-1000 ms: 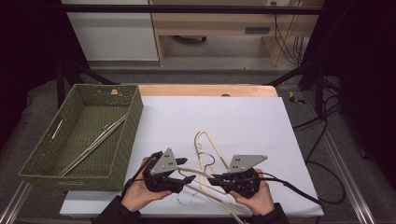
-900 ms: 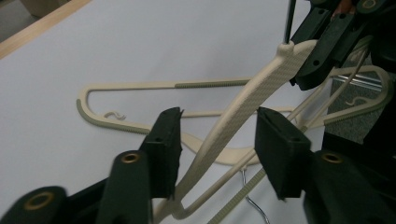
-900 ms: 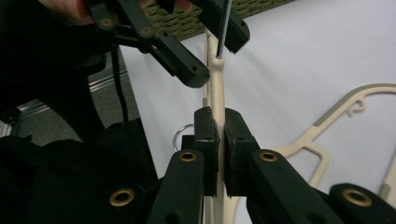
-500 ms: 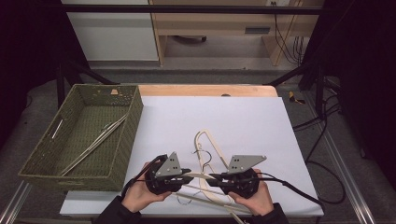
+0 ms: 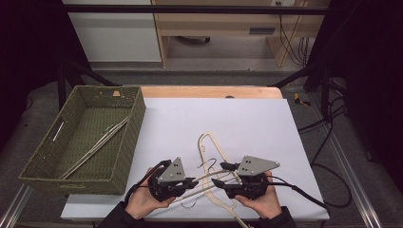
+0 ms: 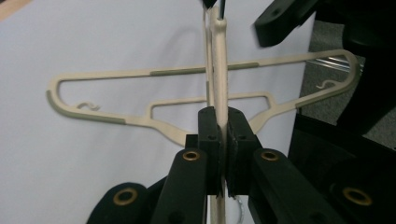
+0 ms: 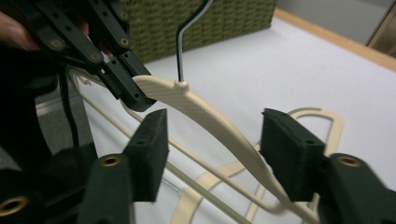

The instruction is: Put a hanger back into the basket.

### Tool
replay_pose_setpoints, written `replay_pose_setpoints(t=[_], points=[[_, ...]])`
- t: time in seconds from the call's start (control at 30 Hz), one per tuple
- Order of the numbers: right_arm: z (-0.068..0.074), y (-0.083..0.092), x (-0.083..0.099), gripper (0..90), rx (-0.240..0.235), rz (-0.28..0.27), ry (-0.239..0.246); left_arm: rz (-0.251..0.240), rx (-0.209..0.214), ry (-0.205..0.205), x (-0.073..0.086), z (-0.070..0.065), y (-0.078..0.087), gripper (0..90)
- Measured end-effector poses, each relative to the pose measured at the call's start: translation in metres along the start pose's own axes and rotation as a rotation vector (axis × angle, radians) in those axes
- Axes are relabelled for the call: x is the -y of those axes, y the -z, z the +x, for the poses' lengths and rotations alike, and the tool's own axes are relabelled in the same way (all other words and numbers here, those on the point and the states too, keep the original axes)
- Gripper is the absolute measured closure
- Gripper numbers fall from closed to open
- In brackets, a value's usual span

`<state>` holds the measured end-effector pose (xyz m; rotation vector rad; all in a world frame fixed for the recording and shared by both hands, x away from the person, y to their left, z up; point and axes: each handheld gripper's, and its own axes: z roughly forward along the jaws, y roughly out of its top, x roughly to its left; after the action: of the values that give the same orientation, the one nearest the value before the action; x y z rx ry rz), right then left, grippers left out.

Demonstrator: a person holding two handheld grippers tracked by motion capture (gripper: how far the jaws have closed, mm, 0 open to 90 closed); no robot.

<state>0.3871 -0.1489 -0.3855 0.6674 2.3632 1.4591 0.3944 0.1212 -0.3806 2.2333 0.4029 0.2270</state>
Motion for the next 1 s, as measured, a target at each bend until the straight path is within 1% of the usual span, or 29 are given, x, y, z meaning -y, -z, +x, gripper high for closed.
replay_pose_setpoints(t=[0.03,0.07,0.1,0.13,0.23,0.3,0.37,0.43,0.5,0.53,0.57,0.63,0.67,0.7,0.73,0.77,0.83,0.87,0.9,0.93,0.97,1.0], points=[[-0.002,0.003,0.0,36.1,0.012,-0.014,-0.011,-0.008,-0.01,0.01,0.001,0.003,0.002,86.3],[-0.005,0.007,0.001,33.6,0.028,-0.024,-0.024,-0.008,-0.01,0.01,0.001,0.003,0.002,86.3],[-0.005,0.007,0.001,33.6,0.028,-0.024,-0.024,-0.019,-0.022,0.021,0.002,0.005,0.004,86.3],[-0.011,0.013,0.003,27.4,0.051,-0.042,-0.055,-0.035,-0.048,0.039,0.003,0.008,0.009,86.3],[-0.02,0.02,0.008,19.0,0.078,-0.054,-0.11,-0.064,-0.072,0.063,0.004,0.013,0.017,86.3],[-0.026,0.023,0.013,14.9,0.1,-0.058,-0.131,-0.078,-0.09,0.068,0.004,0.017,0.022,86.2],[-0.031,0.027,0.016,11.2,0.117,-0.075,-0.153,-0.095,-0.11,0.078,0.005,0.019,0.027,86.3],[-0.036,0.031,0.02,8.2,0.152,-0.08,-0.171,-0.111,-0.125,0.089,0.005,0.02,0.032,86.3],[-0.04,0.035,0.024,6.9,0.183,-0.087,-0.195,-0.118,-0.129,0.094,0.005,0.021,0.035,86.3],[-0.043,0.037,0.026,6.3,0.195,-0.095,-0.206,-0.129,-0.13,0.1,0.004,0.023,0.04,86.3],[-0.045,0.039,0.028,6.5,0.205,-0.102,-0.213,-0.139,-0.134,0.103,0.004,0.023,0.043,86.2],[-0.05,0.043,0.032,6.5,0.223,-0.113,-0.226,-0.145,-0.139,0.102,0.003,0.023,0.046,86.2],[-0.051,0.045,0.034,6.5,0.229,-0.118,-0.235,-0.153,-0.146,0.103,0.003,0.024,0.049,86.2],[-0.053,0.046,0.036,6.4,0.233,-0.123,-0.241,-0.165,-0.16,0.101,0.001,0.024,0.056,86.3],[-0.053,0.046,0.036,6.4,0.233,-0.123,-0.241,-0.165,-0.16,0.101,0.001,0.024,0.056,86.3],[-0.056,0.049,0.039,6.1,0.244,-0.122,-0.258,-0.179,-0.171,0.096,-0.001,0.025,0.064,86.2],[-0.058,0.052,0.041,4.5,0.256,-0.114,-0.257,-0.194,-0.177,0.1,-0.004,0.027,0.072,86.2],[-0.058,0.052,0.041,4.5,0.256,-0.114,-0.257,-0.194,-0.177,0.1,-0.004,0.027,0.072,86.3],[-0.058,0.052,0.042,3.8,0.273,-0.114,-0.273,-0.203,-0.185,0.096,-0.006,0.027,0.076,86.3],[-0.058,0.053,0.043,3.8,0.269,-0.105,-0.266,-0.219,-0.198,0.086,-0.01,0.028,0.085,86.2],[-0.058,0.053,0.043,3.9,0.274,-0.108,-0.273,-0.225,-0.203,0.083,-0.012,0.029,0.089,86.3],[-0.058,0.053,0.043,3.9,0.274,-0.108,-0.273,-0.225,-0.203,0.083,-0.012,0.029,0.089,86.2]])
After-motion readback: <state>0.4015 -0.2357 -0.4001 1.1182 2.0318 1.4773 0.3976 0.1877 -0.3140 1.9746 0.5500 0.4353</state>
